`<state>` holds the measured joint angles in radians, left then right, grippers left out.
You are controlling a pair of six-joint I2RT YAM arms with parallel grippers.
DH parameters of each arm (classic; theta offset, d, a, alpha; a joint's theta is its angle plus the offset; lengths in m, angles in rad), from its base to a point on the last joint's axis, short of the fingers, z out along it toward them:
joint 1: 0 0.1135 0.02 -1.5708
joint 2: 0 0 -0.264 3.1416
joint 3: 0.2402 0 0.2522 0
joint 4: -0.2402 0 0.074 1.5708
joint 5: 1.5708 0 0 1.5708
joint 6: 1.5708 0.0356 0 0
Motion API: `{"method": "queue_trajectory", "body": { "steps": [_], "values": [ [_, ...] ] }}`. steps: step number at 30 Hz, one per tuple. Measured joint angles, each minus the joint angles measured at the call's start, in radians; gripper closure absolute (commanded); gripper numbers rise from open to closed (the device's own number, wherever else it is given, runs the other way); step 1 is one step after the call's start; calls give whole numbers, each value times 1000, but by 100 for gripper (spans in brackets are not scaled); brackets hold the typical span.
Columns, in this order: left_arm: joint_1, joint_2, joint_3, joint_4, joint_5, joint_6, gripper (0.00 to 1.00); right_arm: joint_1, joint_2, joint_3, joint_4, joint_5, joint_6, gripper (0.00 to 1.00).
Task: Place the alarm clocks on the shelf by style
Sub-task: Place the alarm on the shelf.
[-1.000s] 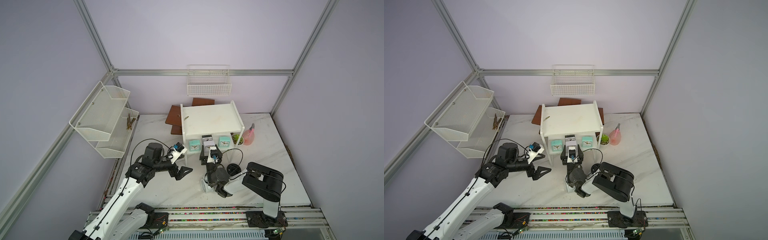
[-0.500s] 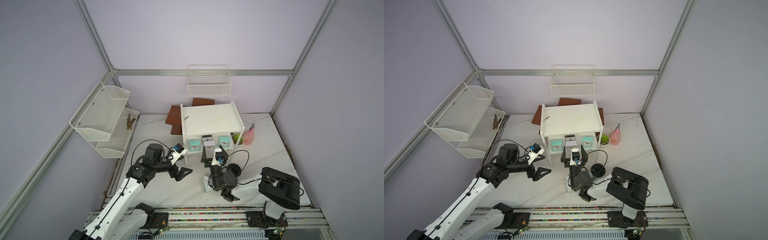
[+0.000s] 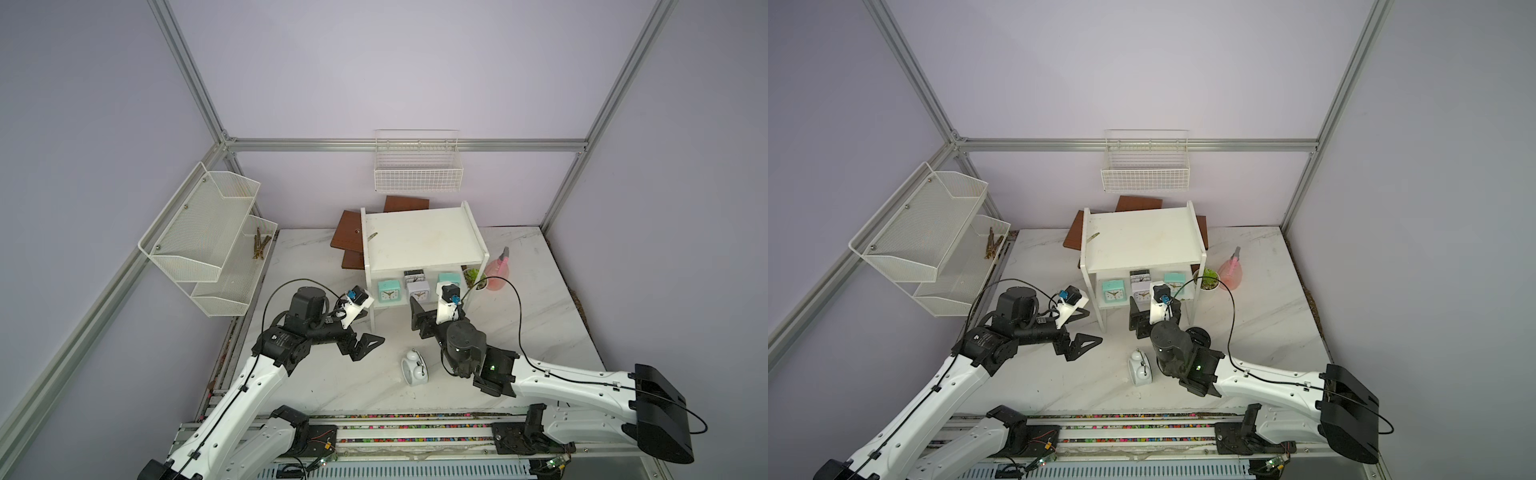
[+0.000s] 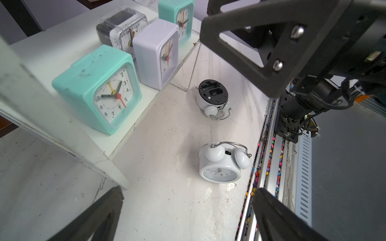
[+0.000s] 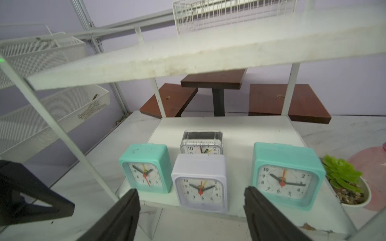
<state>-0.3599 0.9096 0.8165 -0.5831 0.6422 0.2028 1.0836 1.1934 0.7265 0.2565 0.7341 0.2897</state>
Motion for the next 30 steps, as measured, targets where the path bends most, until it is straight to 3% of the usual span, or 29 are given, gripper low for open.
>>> {"method": "queue_trajectory", "body": {
  "steps": [7,13,30],
  "values": [
    [0,8,-14,21,-3,-1,0,-10,-41,17,-273,-84,143,29],
    [0,10,-17,26,-4,-1,0,-81,-49,-3,-266,-179,176,54],
    [0,9,-17,28,-22,0,0,-224,93,-8,-84,-385,200,69]
  ]
}}
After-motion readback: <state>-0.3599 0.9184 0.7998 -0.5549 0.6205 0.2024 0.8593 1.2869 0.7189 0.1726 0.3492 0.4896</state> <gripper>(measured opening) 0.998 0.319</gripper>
